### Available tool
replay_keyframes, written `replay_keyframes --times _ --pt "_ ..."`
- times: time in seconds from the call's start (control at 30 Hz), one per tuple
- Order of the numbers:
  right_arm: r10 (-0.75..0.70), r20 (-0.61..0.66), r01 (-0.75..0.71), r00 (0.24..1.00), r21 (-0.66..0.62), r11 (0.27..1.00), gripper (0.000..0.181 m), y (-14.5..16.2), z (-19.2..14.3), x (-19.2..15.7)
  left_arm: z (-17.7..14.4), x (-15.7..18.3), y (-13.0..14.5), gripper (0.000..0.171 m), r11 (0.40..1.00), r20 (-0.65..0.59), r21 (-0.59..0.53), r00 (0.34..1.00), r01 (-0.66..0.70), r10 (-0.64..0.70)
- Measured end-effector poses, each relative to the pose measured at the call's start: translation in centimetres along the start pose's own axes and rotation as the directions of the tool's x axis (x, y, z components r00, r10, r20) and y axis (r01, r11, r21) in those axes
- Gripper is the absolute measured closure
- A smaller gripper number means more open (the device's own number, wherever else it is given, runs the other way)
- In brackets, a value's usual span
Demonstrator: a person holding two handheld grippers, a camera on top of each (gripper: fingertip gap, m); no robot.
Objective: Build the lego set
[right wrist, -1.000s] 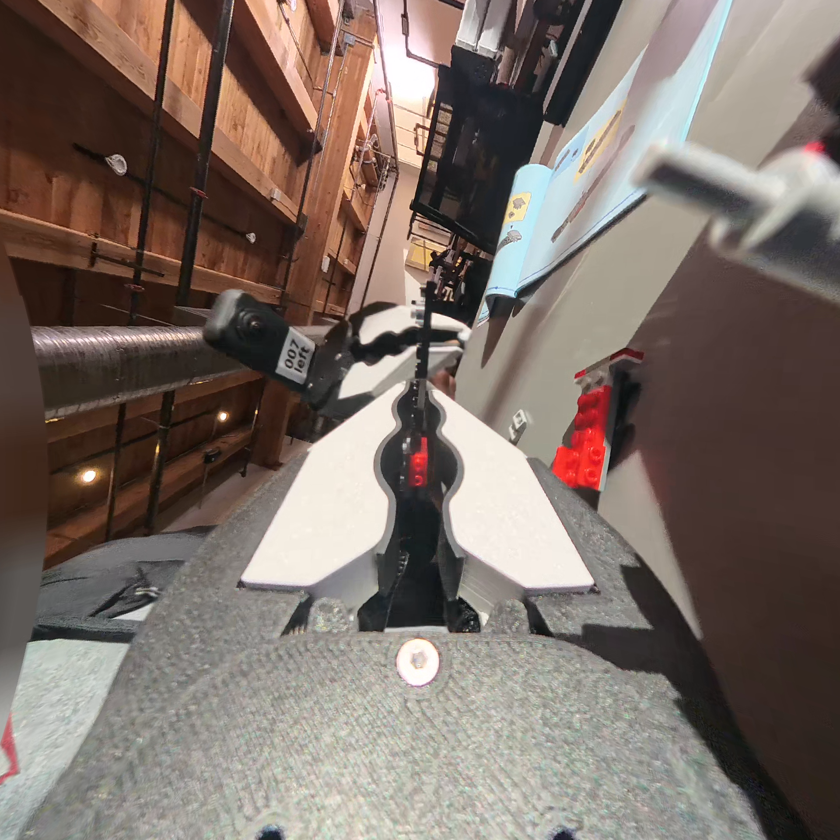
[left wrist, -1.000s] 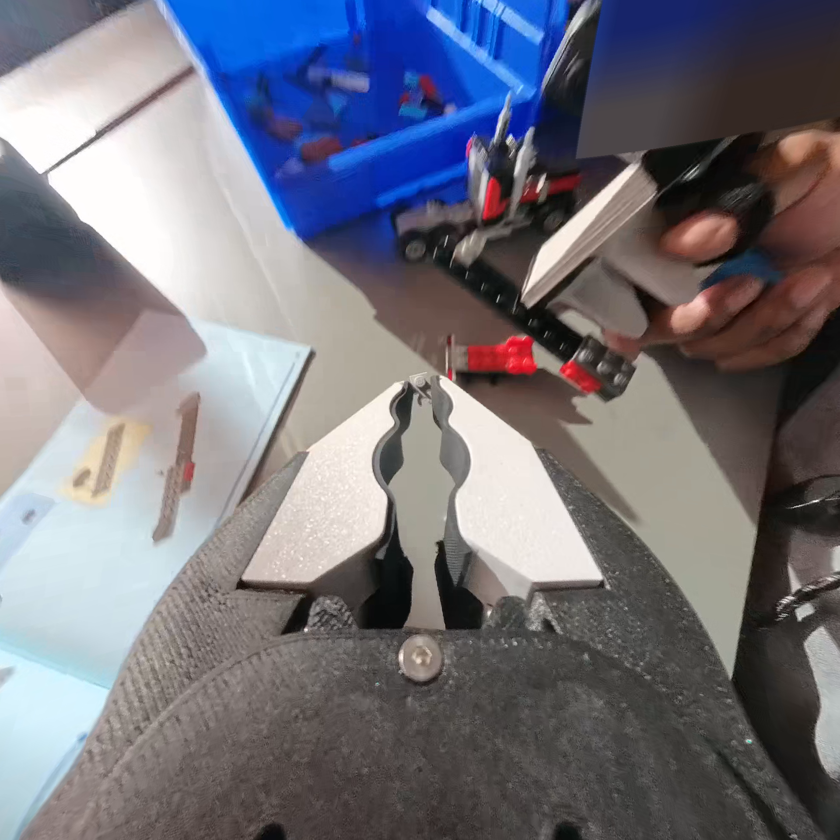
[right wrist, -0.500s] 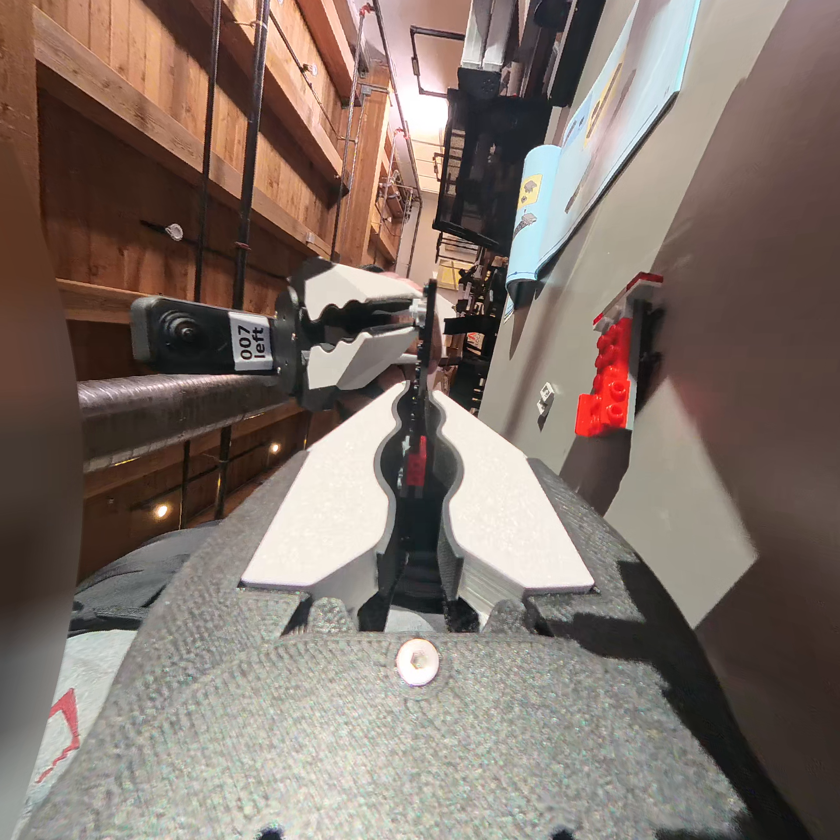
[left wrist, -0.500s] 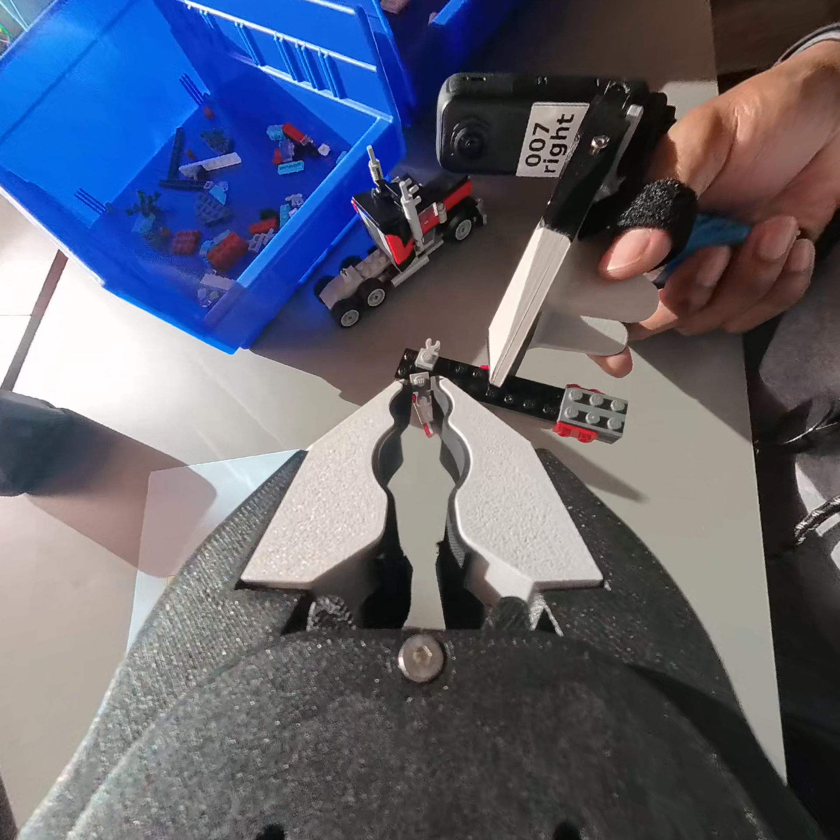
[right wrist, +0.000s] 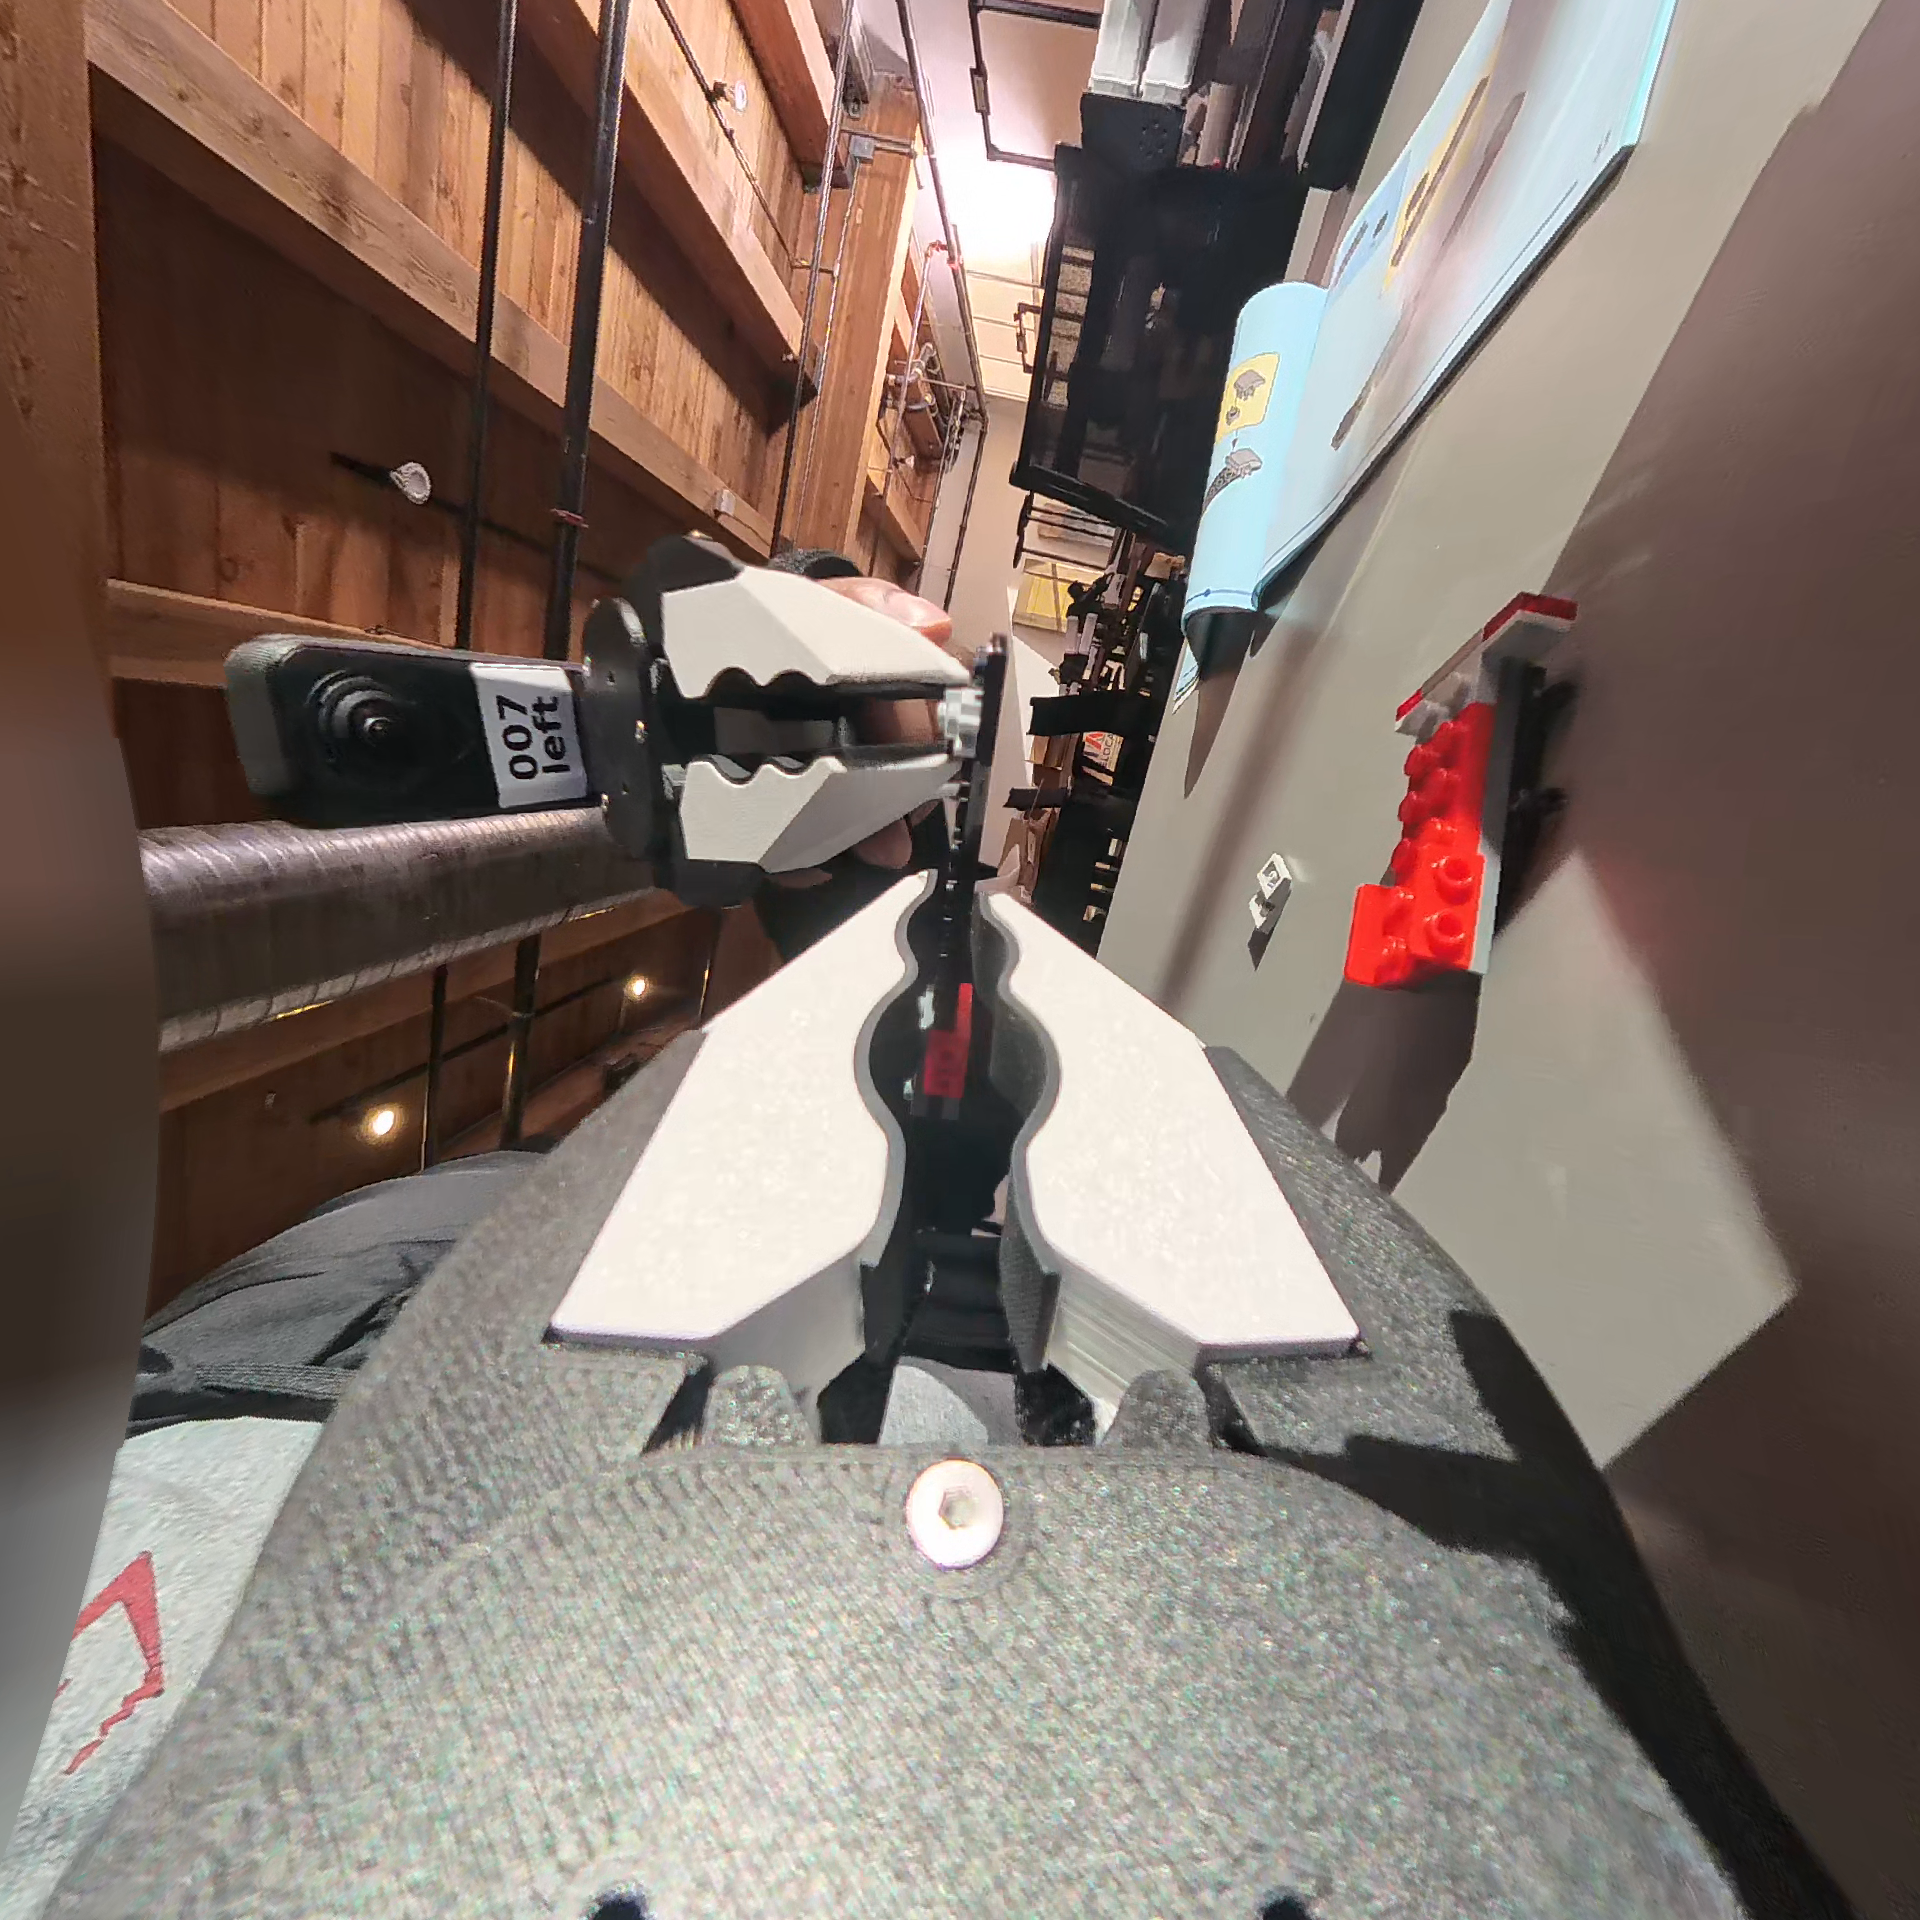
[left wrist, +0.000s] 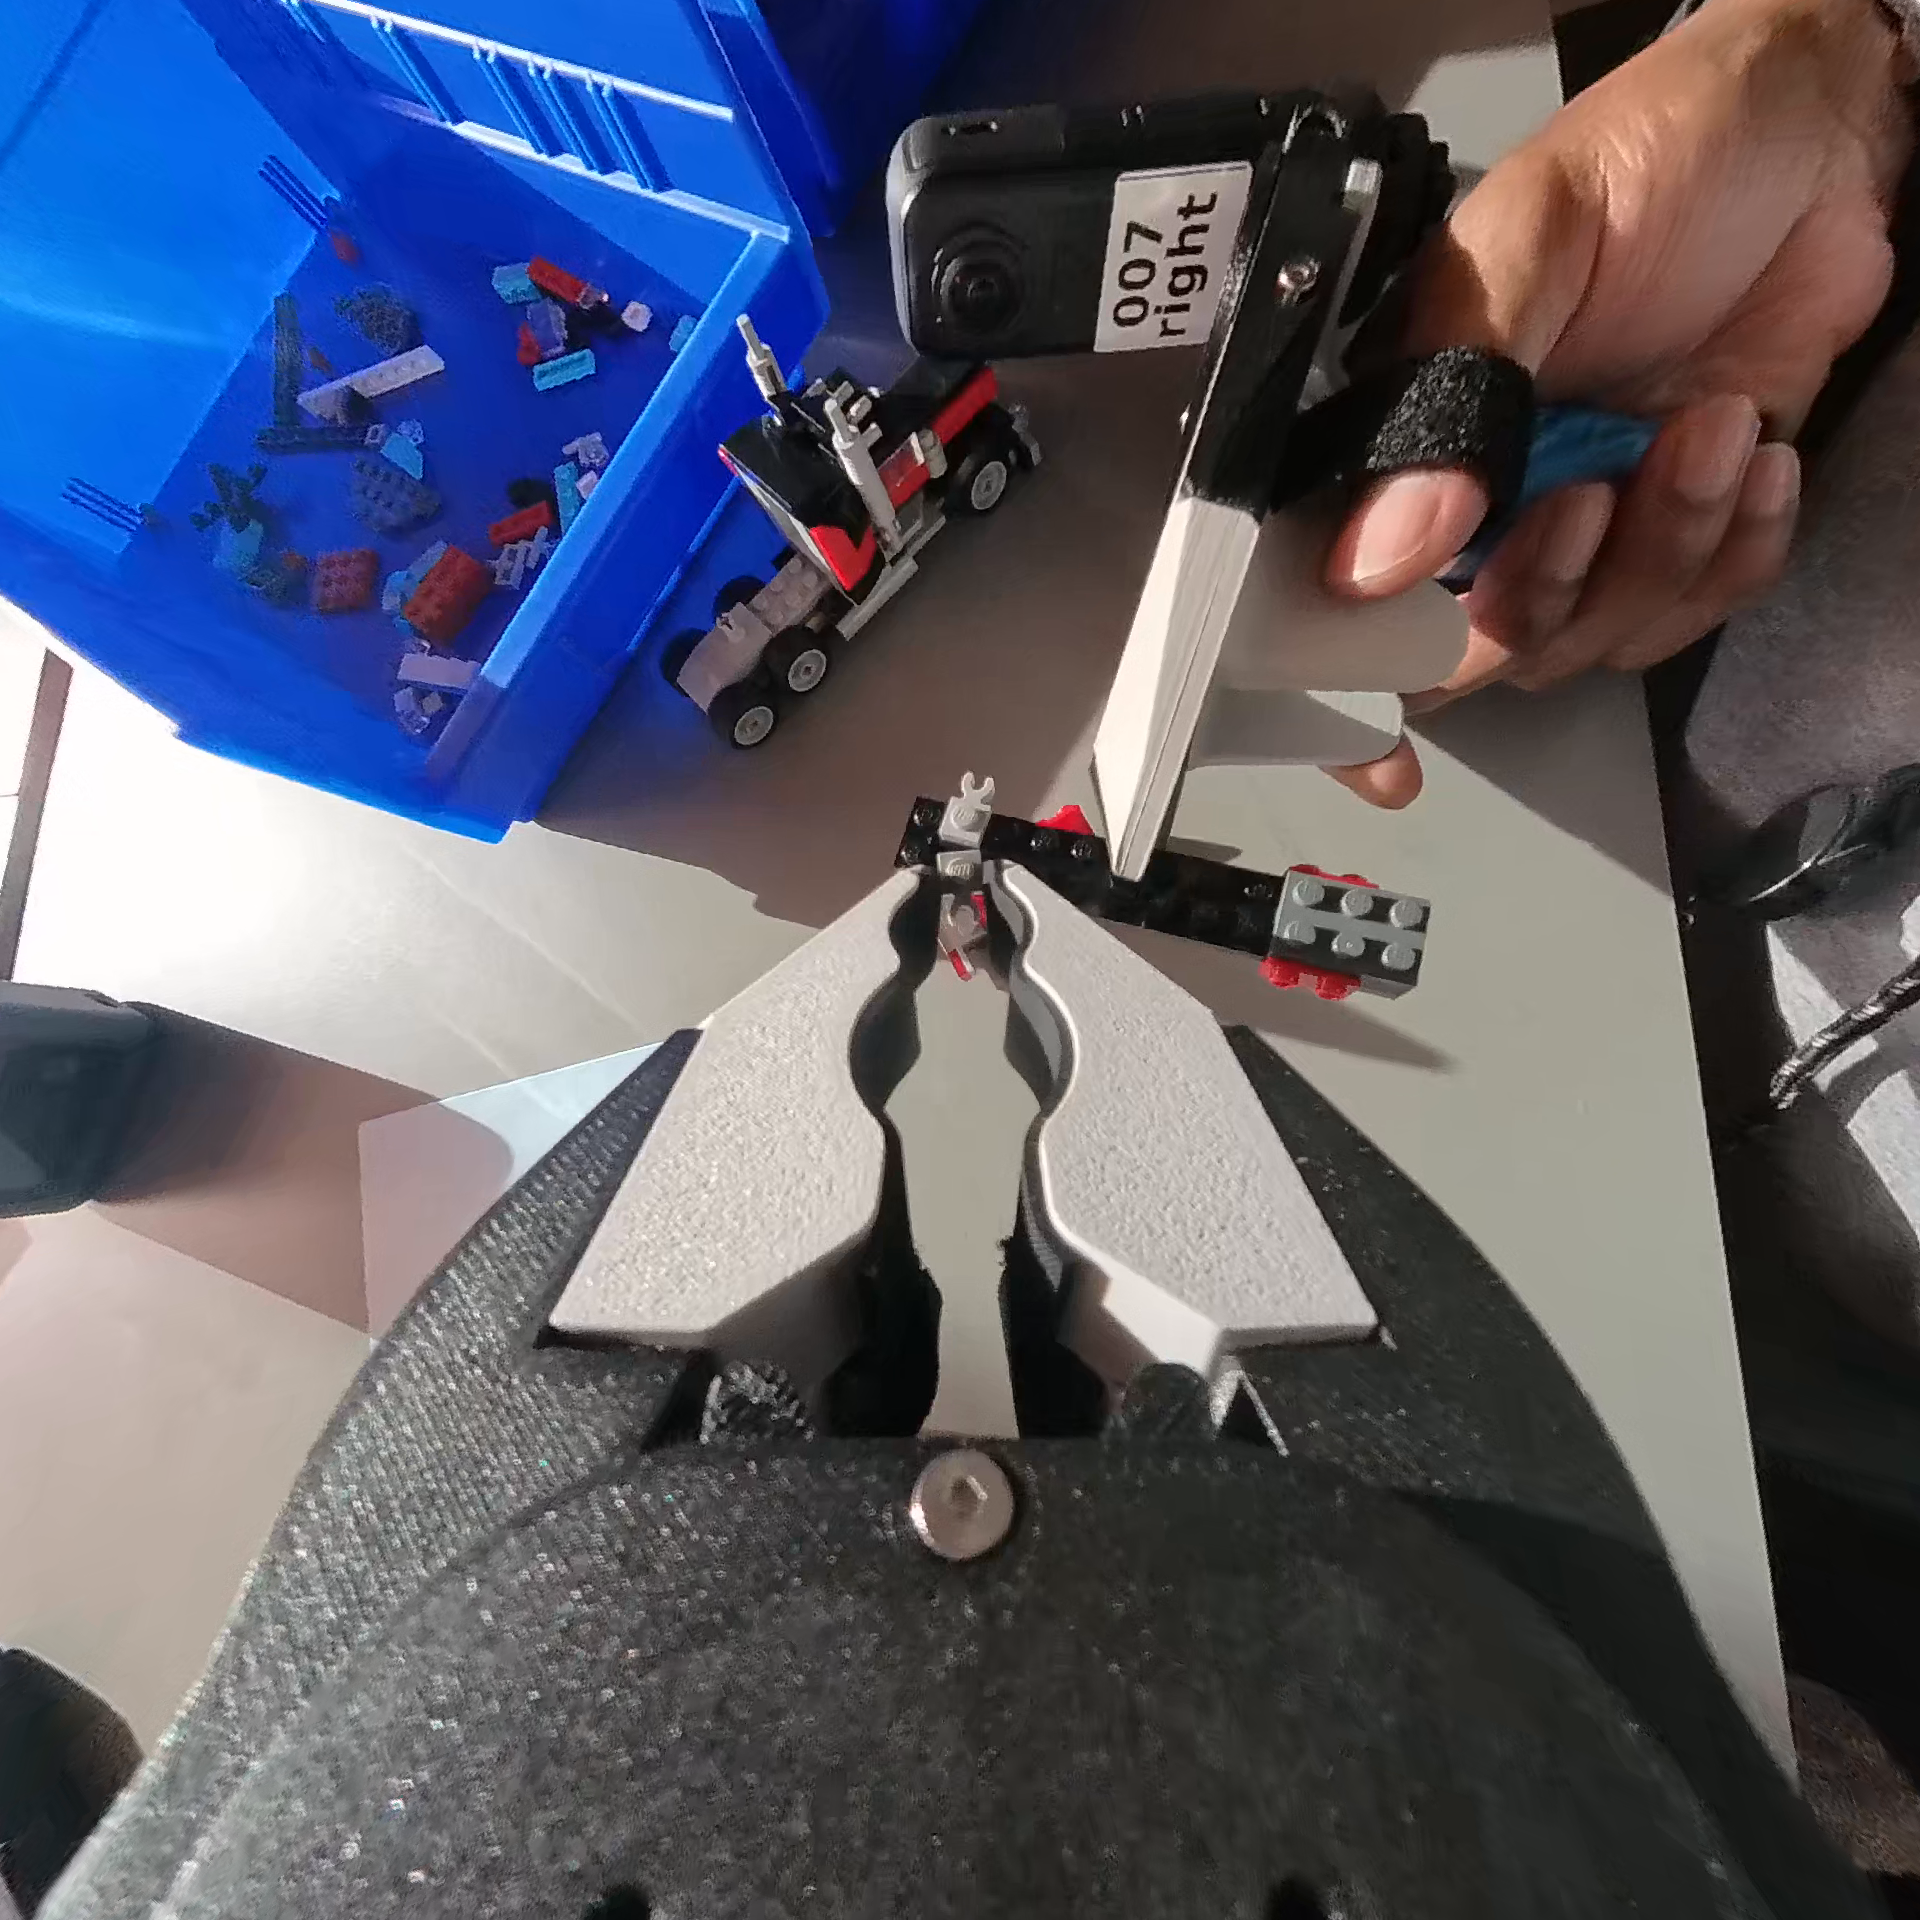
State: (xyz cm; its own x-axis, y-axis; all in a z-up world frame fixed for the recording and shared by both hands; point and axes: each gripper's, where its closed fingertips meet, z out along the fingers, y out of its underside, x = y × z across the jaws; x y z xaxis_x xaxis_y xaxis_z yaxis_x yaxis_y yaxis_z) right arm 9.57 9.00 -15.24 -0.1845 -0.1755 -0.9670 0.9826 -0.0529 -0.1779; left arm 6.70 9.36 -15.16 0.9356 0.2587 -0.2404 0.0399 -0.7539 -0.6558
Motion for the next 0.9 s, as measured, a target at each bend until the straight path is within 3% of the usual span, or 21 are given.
replay_keyframes --times 0.9 --pt "0.008 0.055 -0.006 0.998 -0.038 0.999 0.176 0.50 -0.04 -0.75 -0.44 0.34 -0.44 0.160 0.996 -0.092 -0.059 0.994 -0.064 0.058"
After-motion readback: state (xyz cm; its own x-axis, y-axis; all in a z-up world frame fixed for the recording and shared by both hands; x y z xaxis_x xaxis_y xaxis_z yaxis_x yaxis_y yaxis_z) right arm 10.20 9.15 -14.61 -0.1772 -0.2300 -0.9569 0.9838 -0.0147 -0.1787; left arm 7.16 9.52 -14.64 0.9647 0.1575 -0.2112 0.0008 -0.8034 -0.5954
